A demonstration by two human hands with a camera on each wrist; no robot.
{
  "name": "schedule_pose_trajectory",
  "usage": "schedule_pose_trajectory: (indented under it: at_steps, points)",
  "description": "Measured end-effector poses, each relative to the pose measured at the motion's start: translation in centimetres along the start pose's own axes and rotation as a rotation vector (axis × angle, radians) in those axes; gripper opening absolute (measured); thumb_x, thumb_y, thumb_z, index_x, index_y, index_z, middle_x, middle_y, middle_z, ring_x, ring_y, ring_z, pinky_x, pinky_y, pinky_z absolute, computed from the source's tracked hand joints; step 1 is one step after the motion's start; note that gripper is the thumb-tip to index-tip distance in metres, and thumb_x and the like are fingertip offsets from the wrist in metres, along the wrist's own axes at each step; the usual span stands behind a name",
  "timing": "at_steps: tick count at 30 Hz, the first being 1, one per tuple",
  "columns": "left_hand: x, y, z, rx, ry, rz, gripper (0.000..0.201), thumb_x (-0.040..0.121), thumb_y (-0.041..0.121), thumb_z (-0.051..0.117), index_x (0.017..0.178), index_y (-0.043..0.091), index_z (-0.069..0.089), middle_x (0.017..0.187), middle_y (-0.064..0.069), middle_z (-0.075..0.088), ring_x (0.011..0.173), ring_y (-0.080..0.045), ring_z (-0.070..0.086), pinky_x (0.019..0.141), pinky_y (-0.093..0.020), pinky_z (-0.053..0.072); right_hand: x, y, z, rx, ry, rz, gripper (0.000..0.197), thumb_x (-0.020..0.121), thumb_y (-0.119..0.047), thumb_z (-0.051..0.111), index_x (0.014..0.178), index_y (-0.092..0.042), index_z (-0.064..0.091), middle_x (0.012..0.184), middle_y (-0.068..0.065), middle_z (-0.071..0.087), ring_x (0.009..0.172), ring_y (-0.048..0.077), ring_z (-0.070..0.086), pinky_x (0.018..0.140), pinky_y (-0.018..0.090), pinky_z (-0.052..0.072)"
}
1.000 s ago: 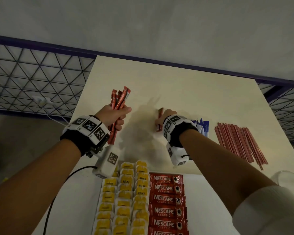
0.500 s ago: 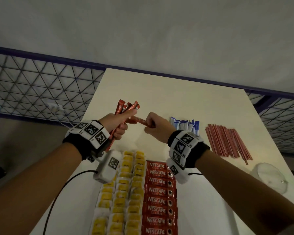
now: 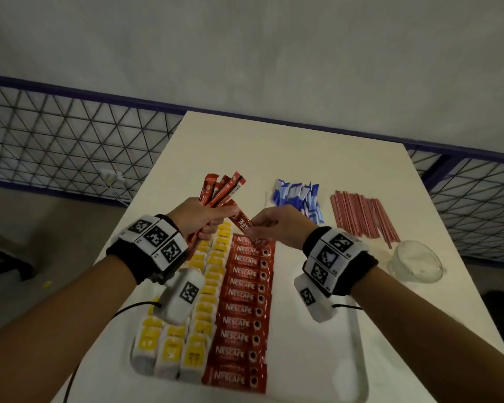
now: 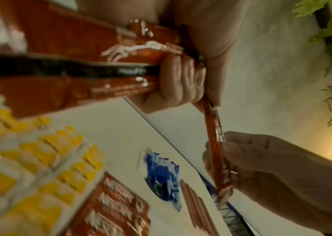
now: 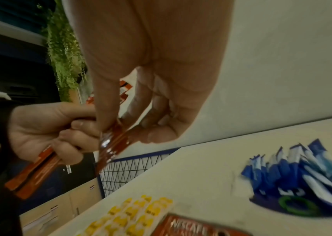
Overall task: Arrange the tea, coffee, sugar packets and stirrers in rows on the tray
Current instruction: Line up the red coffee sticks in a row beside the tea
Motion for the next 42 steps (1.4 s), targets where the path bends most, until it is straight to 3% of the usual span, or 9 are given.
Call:
schedule_pose_trajectory:
  at_steps: [5, 7, 14, 21, 25, 28, 35, 39, 42]
  points:
    - [-2.1, -1.6, 5.1, -0.078, -0.043, 0.004, 0.025, 0.082, 0.024, 0.066, 0.067, 0.014, 0.050, 0.041, 0.006, 0.035, 0.033, -0.007, 0.030, 0.035, -0.015, 0.026, -3.6, 2.5, 1.7, 0.057, -0.052, 0.070, 0.024, 0.086, -0.028, 0.064, 0.067, -0.014, 0.055, 0.062, -0.001, 0.053, 0.056, 0.008, 0.047, 0.064, 0.019, 0.040]
    - [-2.9, -2.7, 5.9, -0.050, -0.029, -0.015, 0.028, 0.080, 0.028, 0.068, 0.066, 0.014, 0.049, 0.041, 0.006, 0.037, 0.034, -0.007, 0.031, 0.035, -0.016, 0.027, -5.0, 3.7, 2.3, 0.259, -0.036, 0.102, 0.019, 0.083, -0.021, 0.067, 0.070, -0.009, 0.058, 0.068, 0.005, 0.058, 0.059, 0.012, 0.052, 0.070, 0.026, 0.046]
    - [-6.0, -6.8, 7.4, 0.164, -0.104, -0.146, 0.030, 0.078, 0.022, 0.071, 0.061, 0.009, 0.050, 0.041, 0.003, 0.037, 0.034, -0.008, 0.032, 0.037, -0.017, 0.030, -8.4, 5.9, 4.2, 0.925, 0.022, 0.174, 0.011, 0.083, 0.008, 0.059, 0.081, -0.002, 0.054, 0.072, 0.015, 0.058, 0.055, 0.019, 0.057, 0.051, 0.023, 0.052]
    - [-6.9, -7.4, 6.1, 0.429, -0.054, -0.187, 0.021, 0.080, 0.019, 0.071, 0.069, 0.010, 0.056, 0.045, 0.003, 0.042, 0.040, -0.010, 0.037, 0.044, -0.020, 0.032, -9.1, 6.9, 4.6, 0.879, 0.075, 0.216, 0.008, 0.084, 0.002, 0.060, 0.083, -0.003, 0.054, 0.073, 0.015, 0.059, 0.057, 0.018, 0.057, 0.054, 0.022, 0.053]
    - [-6.5, -7.8, 5.7, 0.652, -0.064, -0.186, 0.032, 0.080, 0.028, 0.071, 0.061, 0.013, 0.050, 0.051, 0.000, 0.043, 0.042, -0.011, 0.038, 0.045, -0.021, 0.032, -9.6, 8.8, 5.2, 0.477, 0.070, 0.300, 0.011, 0.083, -0.010, 0.066, 0.073, -0.009, 0.062, 0.067, 0.004, 0.058, 0.060, 0.013, 0.054, 0.066, 0.023, 0.051]
    - [-6.2, -8.6, 5.5, 0.736, -0.076, -0.195, 0.032, 0.082, 0.035, 0.068, 0.064, 0.015, 0.049, 0.053, 0.000, 0.043, 0.045, -0.012, 0.039, 0.045, -0.021, 0.032, -9.6, 9.9, 6.0, 0.325, 0.082, 0.333, 0.011, 0.081, -0.017, 0.069, 0.086, -0.007, 0.069, 0.065, 0.001, 0.058, 0.060, 0.010, 0.054, 0.076, 0.024, 0.049]
    - [-4.9, -8.7, 4.1, 0.919, 0.042, -0.087, 0.025, 0.090, 0.033, 0.058, 0.108, 0.016, 0.060, 0.076, 0.004, 0.054, 0.066, -0.010, 0.049, 0.051, -0.014, 0.034, -8.7, 10.6, 7.8, 0.572, 0.122, 0.431, 0.016, 0.078, 0.003, 0.069, 0.074, -0.011, 0.061, 0.072, 0.008, 0.064, 0.060, 0.013, 0.057, 0.068, 0.022, 0.053]
    - [-4.0, -8.6, 3.9, 0.977, 0.026, -0.056, 0.021, 0.089, 0.028, 0.060, 0.105, 0.015, 0.062, 0.074, 0.007, 0.055, 0.075, -0.014, 0.053, 0.053, -0.015, 0.036, -7.9, 10.7, 8.4, 0.596, 0.140, 0.494, 0.016, 0.077, 0.003, 0.070, 0.072, -0.009, 0.060, 0.067, 0.008, 0.063, 0.057, 0.013, 0.058, 0.060, 0.019, 0.054]
    - [-3.5, -8.8, 4.3, 1.024, -0.020, -0.054, 0.021, 0.087, 0.029, 0.062, 0.104, 0.016, 0.061, 0.095, -0.001, 0.065, 0.083, -0.016, 0.058, 0.064, -0.020, 0.043, -7.4, 10.9, 8.9, 0.582, 0.157, 0.533, 0.018, 0.075, 0.003, 0.072, 0.069, -0.009, 0.059, 0.050, 0.000, 0.062, 0.044, 0.006, 0.058, 0.048, 0.015, 0.050]
Point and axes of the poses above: each hand's wrist, its own x-axis towards the middle knuckle, its own z-axis out of the palm, y = z × x, the point moved 5 cm from there along x, towards the middle knuckle
